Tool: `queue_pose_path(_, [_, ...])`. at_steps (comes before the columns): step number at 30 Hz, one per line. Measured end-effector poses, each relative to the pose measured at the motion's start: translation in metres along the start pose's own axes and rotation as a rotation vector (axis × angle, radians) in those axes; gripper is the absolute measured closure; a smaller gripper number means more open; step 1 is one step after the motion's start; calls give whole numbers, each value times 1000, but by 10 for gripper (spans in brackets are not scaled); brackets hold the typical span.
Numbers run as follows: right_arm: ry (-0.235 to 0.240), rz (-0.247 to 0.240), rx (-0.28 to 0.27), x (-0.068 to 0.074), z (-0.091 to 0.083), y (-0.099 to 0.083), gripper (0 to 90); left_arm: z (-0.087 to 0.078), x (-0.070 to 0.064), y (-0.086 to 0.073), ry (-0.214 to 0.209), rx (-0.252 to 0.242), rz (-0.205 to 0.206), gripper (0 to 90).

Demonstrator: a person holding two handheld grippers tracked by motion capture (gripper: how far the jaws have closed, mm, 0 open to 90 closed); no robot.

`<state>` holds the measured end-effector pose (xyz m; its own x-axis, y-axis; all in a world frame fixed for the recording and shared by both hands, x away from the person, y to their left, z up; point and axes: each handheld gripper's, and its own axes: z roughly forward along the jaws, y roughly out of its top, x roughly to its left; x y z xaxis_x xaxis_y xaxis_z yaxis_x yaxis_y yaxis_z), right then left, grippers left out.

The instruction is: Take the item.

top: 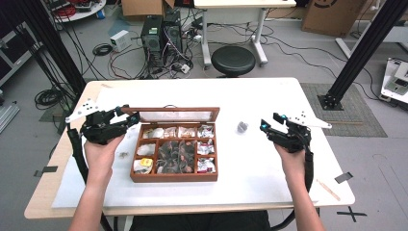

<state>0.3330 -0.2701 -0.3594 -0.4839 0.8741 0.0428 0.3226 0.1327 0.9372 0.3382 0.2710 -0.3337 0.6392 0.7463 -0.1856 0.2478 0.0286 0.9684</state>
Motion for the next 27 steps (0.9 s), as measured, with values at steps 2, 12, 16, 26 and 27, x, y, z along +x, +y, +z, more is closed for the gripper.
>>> queue_pose_path(2, [6, 14, -7, 1, -2, -2, 403, -1, 0, 0, -3, 2, 3, 392])
queue_pose_path(12, [24, -13, -52, 7, -18, -6, 315, -1, -2, -1, 6, 1, 2, 391])
queue_pose_path(16, [25, -17, -63, 4, -23, -9, 307, -2, -3, -2, 12, 0, 4, 389])
queue_pose_path(26, [27, -20, -74, 3, -25, -9, 299, -2, -3, -2, 13, 2, 3, 387])
queue_pose_path(27, [28, -23, -77, 3, -25, -9, 298, -2, -3, -2, 13, 4, 4, 387])
